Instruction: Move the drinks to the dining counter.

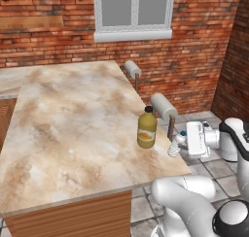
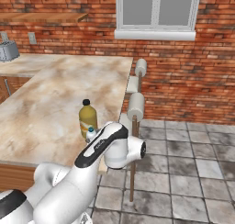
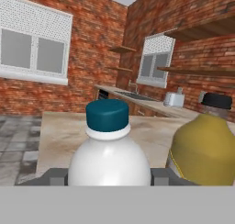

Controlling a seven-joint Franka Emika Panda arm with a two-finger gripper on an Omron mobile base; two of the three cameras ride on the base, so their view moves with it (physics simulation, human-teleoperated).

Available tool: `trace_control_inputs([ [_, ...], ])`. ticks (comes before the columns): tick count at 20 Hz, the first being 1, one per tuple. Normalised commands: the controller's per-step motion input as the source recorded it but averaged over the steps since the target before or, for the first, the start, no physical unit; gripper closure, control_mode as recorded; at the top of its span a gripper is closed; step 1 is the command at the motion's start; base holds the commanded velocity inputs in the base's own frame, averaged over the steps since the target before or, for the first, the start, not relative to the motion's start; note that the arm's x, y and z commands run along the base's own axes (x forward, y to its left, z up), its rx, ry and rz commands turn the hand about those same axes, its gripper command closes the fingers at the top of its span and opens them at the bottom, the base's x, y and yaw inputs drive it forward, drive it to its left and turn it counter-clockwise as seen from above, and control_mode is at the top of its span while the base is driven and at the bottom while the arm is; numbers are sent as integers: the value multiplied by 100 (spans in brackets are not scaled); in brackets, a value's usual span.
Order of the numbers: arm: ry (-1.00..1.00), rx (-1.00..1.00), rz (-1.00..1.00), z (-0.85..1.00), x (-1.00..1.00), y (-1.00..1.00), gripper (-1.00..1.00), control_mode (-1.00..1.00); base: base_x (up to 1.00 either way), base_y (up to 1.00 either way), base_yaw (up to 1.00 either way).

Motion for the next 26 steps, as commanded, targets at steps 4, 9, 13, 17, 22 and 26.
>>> trace_control_inputs([
  [4, 0, 0, -4, -18, 19, 0, 100, -100, 0, 0, 0],
  [9, 0, 0, -4, -20, 21, 0, 100, -100, 0, 0, 0],
  [13, 0, 0, -4, -18, 24, 0, 100, -100, 0, 0, 0],
  [17, 0, 0, -4, -16, 24, 0, 100, -100, 0, 0, 0],
  [22, 0, 0, -3, -18, 22, 0, 100, -100, 0, 0, 0],
  [26, 0, 0, -3, -24, 14, 0, 100, -100, 0, 0, 0],
])
